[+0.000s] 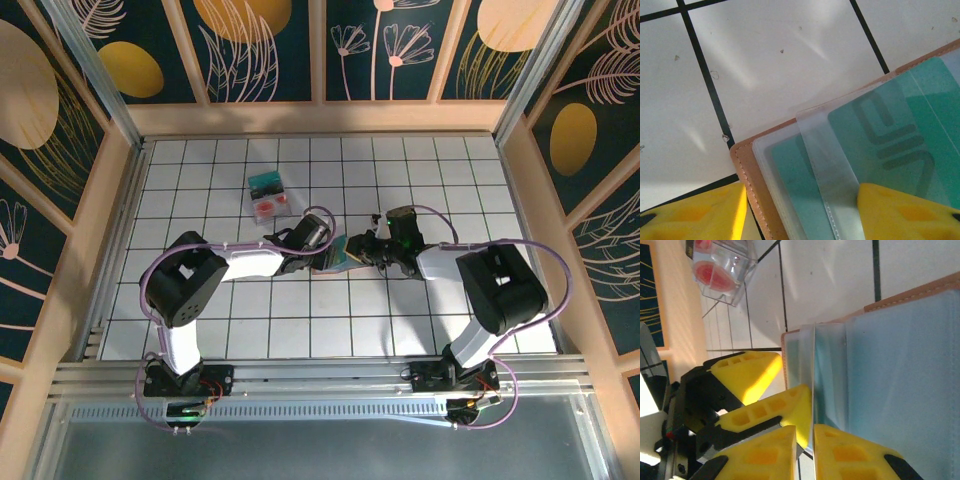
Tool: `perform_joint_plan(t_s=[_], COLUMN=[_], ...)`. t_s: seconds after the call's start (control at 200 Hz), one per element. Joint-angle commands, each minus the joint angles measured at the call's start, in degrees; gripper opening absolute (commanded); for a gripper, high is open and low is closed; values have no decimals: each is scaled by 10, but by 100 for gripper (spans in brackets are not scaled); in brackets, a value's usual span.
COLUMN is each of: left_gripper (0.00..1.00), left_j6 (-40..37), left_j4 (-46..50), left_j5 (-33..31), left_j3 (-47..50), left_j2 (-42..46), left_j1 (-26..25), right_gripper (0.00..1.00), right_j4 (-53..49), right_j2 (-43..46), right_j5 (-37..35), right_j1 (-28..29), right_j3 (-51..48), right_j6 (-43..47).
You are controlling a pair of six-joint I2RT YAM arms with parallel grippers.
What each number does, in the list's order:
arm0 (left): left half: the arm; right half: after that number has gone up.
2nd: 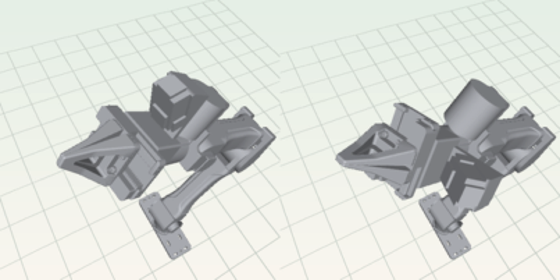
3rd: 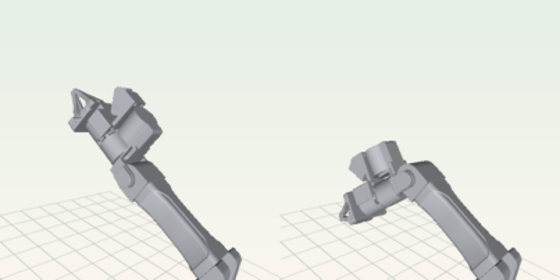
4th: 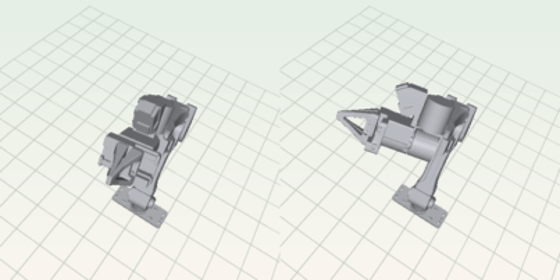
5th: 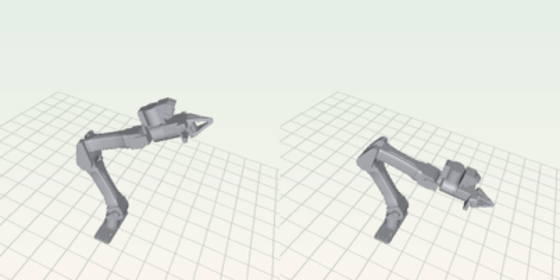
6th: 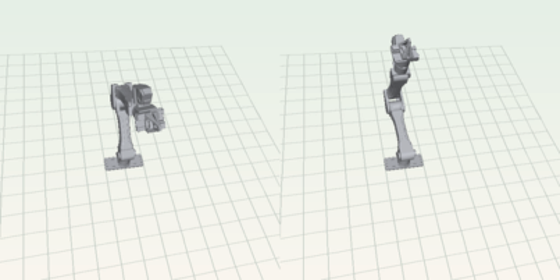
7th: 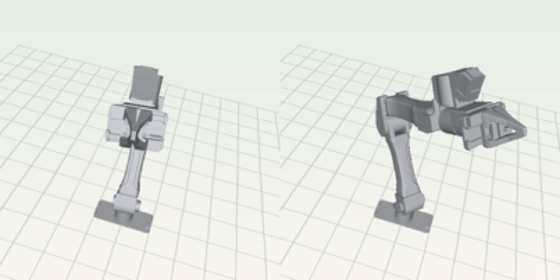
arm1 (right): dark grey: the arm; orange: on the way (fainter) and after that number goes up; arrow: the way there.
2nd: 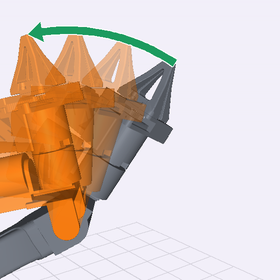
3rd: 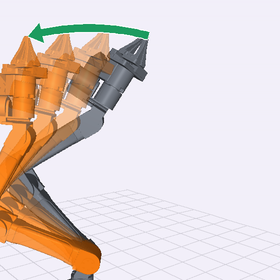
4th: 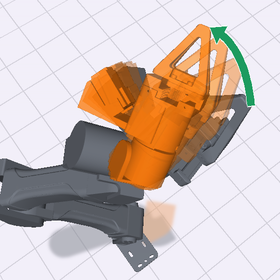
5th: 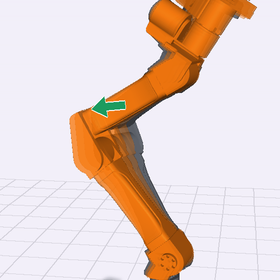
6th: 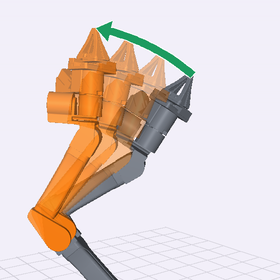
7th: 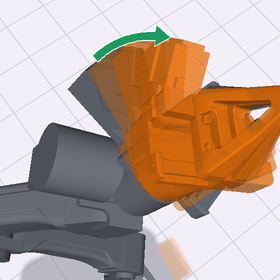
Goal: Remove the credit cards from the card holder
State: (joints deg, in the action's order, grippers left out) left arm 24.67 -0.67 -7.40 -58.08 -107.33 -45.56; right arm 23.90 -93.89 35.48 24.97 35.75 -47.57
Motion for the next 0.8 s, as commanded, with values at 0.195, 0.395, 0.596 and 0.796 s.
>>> perform_joint_plan(t_s=[0.195, 0.395, 0.596, 0.796], left_gripper=[57, 56, 57, 57], left_j6=[2, 5, 19, 31], left_j4=[13, 13, 25, 29], left_j5=[15, 14, -21, -31], left_j3=[6, 7, 15, 17], left_j2=[-13, -10, -2, 2], left_j1=[-5, -4, -4, -5], right_gripper=[19, 7, 0, 0], right_j4=[44, -2, -92, -199], right_j2=[-27, -30, 12, 54], right_j5=[5, -25, -85, -152], right_j1=[16, 25, 21, 18], right_j3=[12, 29, 39, 60], right_j6=[-4, 19, 55, 104])
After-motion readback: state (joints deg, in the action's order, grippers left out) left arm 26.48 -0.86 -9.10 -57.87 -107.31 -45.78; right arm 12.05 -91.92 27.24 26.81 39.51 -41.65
